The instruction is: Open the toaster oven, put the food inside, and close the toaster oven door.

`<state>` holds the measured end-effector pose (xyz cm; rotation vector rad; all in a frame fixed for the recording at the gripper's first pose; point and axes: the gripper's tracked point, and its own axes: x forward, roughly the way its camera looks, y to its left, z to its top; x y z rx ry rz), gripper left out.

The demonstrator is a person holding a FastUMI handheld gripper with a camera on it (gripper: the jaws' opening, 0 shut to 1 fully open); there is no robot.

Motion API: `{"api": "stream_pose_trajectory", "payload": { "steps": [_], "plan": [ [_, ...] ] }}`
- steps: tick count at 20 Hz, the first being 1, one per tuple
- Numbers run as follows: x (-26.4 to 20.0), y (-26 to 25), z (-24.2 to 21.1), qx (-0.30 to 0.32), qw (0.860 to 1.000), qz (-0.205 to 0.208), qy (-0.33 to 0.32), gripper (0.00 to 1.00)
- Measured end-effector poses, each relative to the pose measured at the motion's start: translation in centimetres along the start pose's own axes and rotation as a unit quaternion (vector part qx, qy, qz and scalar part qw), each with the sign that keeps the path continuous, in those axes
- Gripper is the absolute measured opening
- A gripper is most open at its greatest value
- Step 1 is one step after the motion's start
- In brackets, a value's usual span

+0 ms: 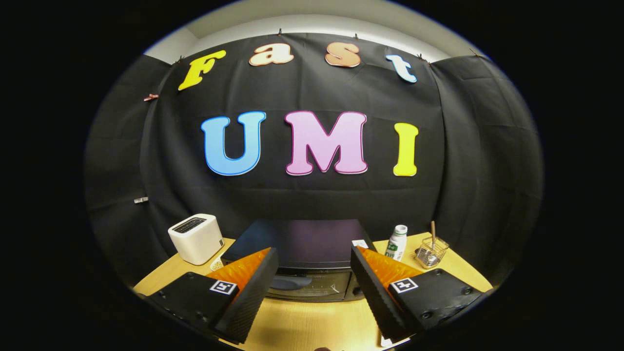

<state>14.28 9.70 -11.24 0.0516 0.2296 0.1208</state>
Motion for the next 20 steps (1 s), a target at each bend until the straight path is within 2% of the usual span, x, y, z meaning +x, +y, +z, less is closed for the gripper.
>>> {"api": "stream_pose_trajectory", "payload": {
  "steps": [5,10,13,16,20],
  "plan": [
    [4.4,1.6,-3.3,-0.008,1.000,-0.008,0.010,0.98],
    [7.7,3.9,-8.0,-0.009,0.999,0.005,0.049,0.98],
    [8.0,4.3,-10.1,-0.018,0.997,0.004,0.076,0.98],
    [8.1,4.4,-9.9,-0.001,0.997,0.000,0.073,0.99],
    [7.5,4.6,-10.6,-0.004,0.996,0.017,0.092,0.98]
  ]
}}
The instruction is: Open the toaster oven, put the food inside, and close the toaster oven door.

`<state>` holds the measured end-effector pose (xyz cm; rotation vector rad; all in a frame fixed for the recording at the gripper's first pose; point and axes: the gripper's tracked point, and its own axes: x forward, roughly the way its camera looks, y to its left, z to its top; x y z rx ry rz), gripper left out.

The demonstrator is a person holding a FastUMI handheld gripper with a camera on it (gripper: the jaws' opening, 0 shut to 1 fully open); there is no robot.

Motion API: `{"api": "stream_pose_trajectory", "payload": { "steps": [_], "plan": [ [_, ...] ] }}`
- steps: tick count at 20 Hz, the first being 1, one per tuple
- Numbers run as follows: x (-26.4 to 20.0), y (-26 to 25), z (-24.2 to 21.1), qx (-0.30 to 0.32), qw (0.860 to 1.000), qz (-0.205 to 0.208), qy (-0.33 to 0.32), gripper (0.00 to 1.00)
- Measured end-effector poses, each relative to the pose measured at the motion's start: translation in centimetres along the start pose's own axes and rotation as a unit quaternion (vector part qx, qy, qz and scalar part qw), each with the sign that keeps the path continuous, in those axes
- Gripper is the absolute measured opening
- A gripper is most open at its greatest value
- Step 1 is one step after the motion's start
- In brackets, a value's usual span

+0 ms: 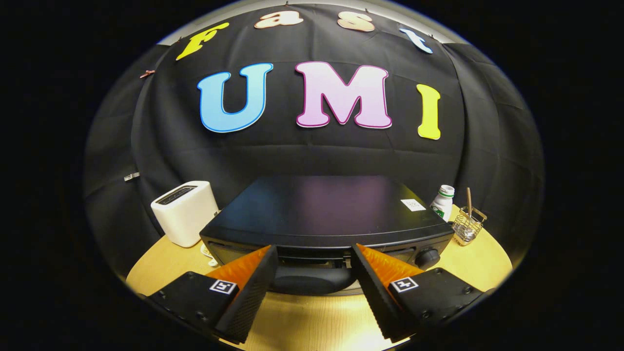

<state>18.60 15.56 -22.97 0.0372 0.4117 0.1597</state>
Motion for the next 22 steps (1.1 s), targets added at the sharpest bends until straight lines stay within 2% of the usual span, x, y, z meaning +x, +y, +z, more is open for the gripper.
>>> {"api": "stream_pose_trajectory", "payload": {
  "steps": [16,19,22],
  "plan": [
    [-5.6,0.0,-4.7,-0.006,0.999,0.007,0.032,0.98],
    [-6.7,0.0,-6.6,-0.013,0.999,0.004,0.051,0.98],
    [-8.2,0.1,-11.1,-0.057,0.994,0.009,0.097,0.98]
  ]
}}
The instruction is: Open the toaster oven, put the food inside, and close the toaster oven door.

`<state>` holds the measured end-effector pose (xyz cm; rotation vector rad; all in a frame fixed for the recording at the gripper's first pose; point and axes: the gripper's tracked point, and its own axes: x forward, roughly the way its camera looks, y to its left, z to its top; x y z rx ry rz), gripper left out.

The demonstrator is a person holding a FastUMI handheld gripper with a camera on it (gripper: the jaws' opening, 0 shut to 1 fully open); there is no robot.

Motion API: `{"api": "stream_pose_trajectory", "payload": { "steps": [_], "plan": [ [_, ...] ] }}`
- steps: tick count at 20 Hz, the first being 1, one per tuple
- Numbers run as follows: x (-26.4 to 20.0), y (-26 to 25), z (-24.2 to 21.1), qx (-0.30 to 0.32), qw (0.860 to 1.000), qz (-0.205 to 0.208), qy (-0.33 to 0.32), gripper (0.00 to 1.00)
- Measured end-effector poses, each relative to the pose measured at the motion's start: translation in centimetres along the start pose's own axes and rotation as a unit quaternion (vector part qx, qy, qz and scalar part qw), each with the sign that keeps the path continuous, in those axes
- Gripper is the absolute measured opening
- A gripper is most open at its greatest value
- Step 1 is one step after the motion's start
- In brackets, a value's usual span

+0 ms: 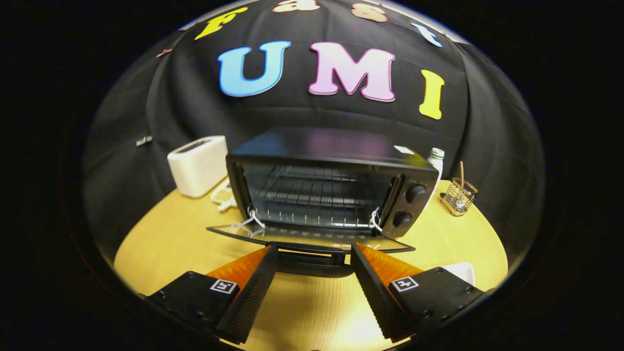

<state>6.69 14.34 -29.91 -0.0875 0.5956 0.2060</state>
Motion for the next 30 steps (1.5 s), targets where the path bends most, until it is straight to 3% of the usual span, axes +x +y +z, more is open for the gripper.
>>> {"api": "stream_pose_trajectory", "payload": {
  "steps": [3,4,10,15,23,30],
  "plan": [
    [-0.9,0.4,-8.1,0.007,0.991,0.027,0.134,0.99],
    [-1.5,-0.1,-9.2,0.015,0.989,0.024,0.143,0.99],
    [-4.7,-2.5,-8.3,-0.019,0.992,0.039,0.120,0.99],
    [-8.2,-5.0,-6.5,-0.007,0.993,0.051,0.103,0.99],
    [-12.5,-12.6,-4.2,0.014,0.997,0.015,0.080,0.99],
    [-12.4,-21.2,-5.5,0.053,0.993,-0.025,0.102,0.99]
  ]
}}
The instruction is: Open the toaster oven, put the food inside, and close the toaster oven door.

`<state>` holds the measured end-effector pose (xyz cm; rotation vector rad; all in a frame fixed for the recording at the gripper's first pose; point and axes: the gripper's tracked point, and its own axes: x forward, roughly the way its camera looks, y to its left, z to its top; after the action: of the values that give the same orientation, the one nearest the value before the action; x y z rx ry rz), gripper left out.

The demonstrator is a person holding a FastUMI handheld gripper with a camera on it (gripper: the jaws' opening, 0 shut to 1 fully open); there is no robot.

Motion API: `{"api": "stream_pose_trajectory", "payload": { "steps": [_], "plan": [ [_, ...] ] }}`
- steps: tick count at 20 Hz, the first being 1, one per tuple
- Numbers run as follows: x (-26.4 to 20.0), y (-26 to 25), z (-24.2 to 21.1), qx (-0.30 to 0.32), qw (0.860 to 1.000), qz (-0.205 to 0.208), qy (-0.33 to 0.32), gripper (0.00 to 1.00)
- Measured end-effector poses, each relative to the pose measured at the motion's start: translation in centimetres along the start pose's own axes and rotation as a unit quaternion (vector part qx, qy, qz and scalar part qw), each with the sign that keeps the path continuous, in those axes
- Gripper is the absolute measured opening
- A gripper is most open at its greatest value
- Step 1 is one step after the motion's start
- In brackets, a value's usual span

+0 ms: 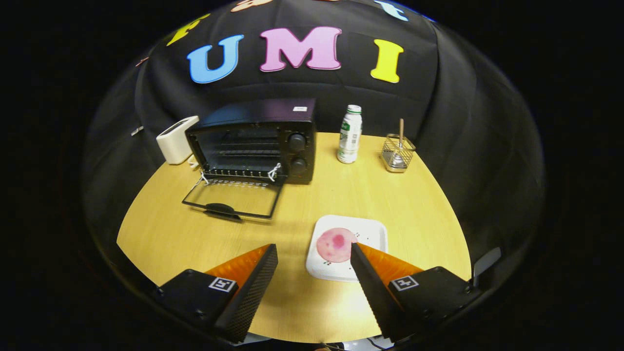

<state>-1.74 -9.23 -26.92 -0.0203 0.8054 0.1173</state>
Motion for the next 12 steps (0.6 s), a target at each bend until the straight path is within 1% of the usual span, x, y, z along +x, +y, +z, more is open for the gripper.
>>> {"api": "stream_pose_trajectory", "payload": {
  "steps": [8,10,12],
  "plan": [
    [4.5,-9.2,-1.9,0.027,0.996,-0.031,0.073,0.99],
    [5.9,-11.1,-3.3,0.036,0.993,-0.038,0.101,0.99],
    [7.4,-12.3,-4.8,0.055,0.989,-0.034,0.134,0.99]
  ]
}}
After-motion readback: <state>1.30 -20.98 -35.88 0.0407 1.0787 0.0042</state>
